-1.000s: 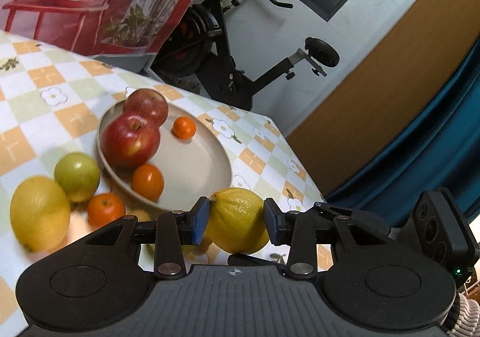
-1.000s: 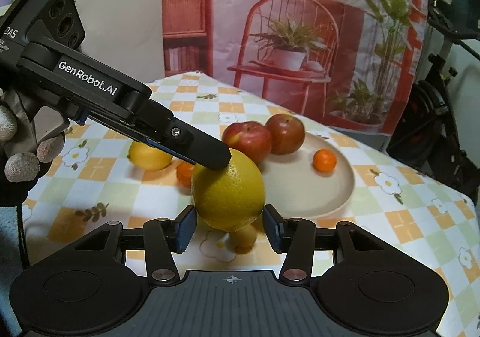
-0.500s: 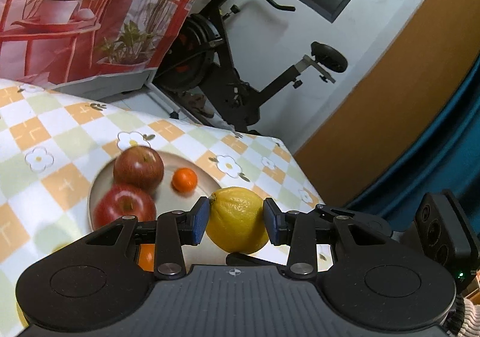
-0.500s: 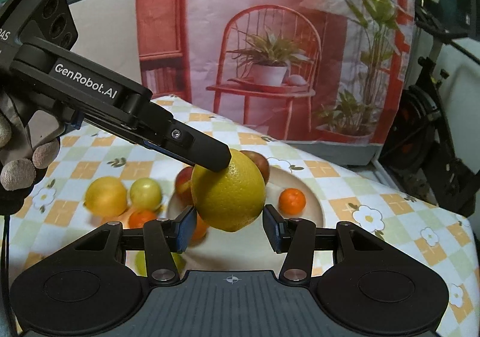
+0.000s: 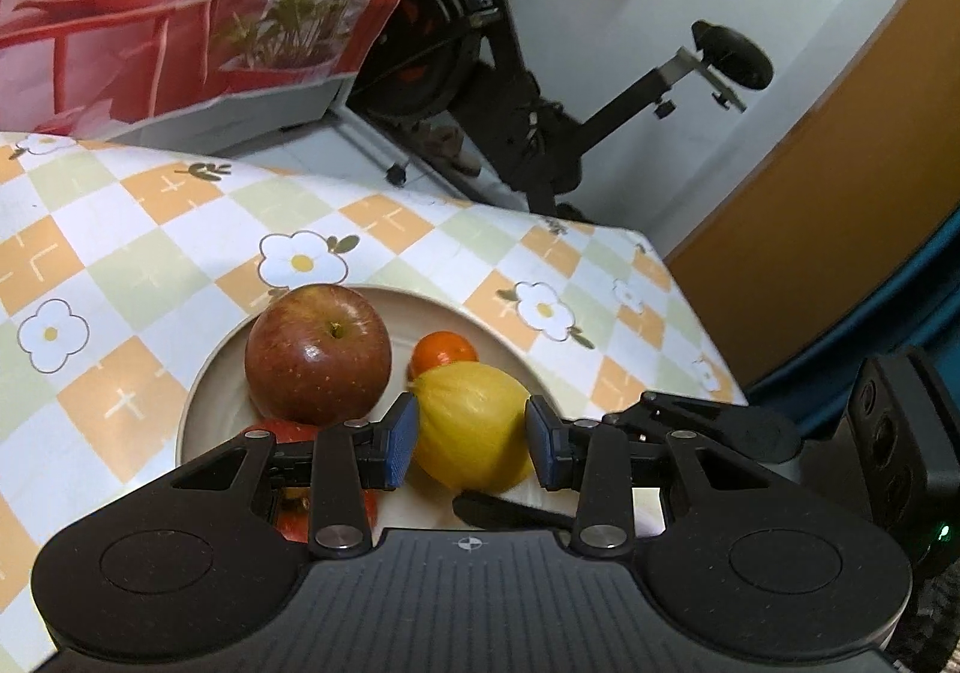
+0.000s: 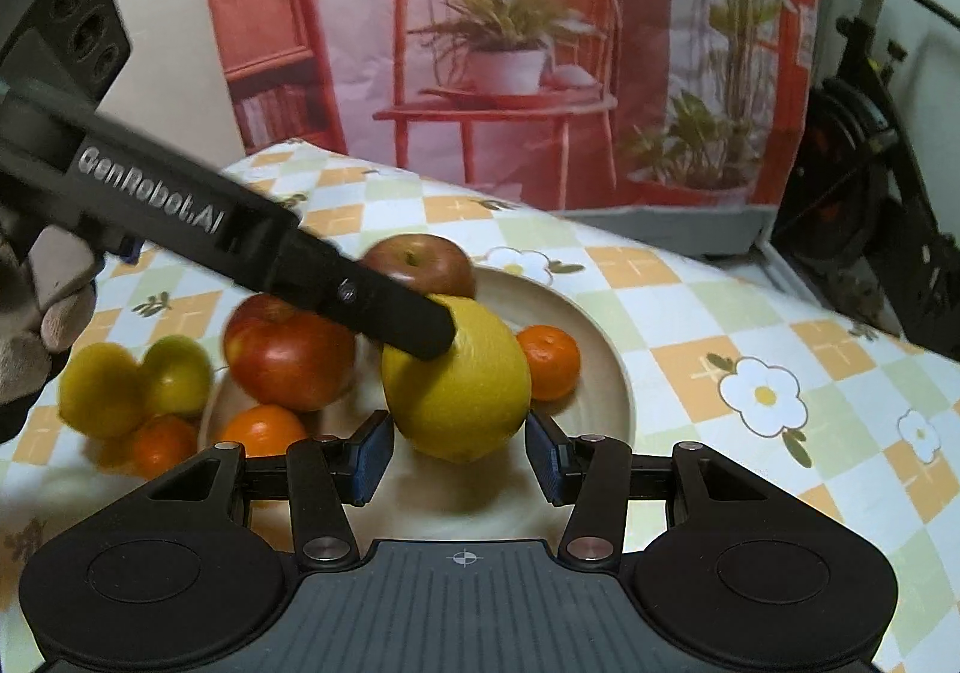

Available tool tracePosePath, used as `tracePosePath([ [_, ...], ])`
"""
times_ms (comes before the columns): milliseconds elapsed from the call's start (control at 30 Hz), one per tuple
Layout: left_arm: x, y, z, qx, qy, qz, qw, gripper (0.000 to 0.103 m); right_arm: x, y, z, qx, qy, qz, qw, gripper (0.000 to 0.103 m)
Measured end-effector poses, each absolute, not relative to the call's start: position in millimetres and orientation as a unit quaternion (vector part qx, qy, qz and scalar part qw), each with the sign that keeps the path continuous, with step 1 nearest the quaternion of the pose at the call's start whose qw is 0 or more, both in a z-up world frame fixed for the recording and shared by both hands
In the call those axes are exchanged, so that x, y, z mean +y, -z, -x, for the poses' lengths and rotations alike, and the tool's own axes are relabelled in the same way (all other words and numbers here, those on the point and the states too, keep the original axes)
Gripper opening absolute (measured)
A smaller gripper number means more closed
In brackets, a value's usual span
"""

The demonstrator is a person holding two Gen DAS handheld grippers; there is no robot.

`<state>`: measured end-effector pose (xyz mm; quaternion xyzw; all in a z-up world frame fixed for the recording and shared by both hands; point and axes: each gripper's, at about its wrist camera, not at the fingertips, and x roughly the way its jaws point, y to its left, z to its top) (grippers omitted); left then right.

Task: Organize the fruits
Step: 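Lift the lemon with both grippers and carry it onto the plate, then open both grippers to release the lemon on the plate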

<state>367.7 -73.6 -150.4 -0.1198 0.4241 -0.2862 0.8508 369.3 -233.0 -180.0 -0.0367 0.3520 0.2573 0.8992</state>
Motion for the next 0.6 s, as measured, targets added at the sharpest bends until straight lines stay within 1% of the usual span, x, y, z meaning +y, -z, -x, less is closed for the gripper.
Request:
tracePosePath([
  [67,-74,152,-371,0.423,0.286,0.116,0.852,0.036,-236,183,-376,0.351,-0.257,0.023,0.900,0.044],
  [333,-69,146,-381,0.417,0.278,0.129,0.855,0.036,-229,181,-386,0.349,-0.265,0.042,0.898,0.045],
  [600,-75,136,-375,0.403,0.279,0.114,0.864,0.036,-222,181,-385,0.347,-0.255,0.054,0.901,0.045],
])
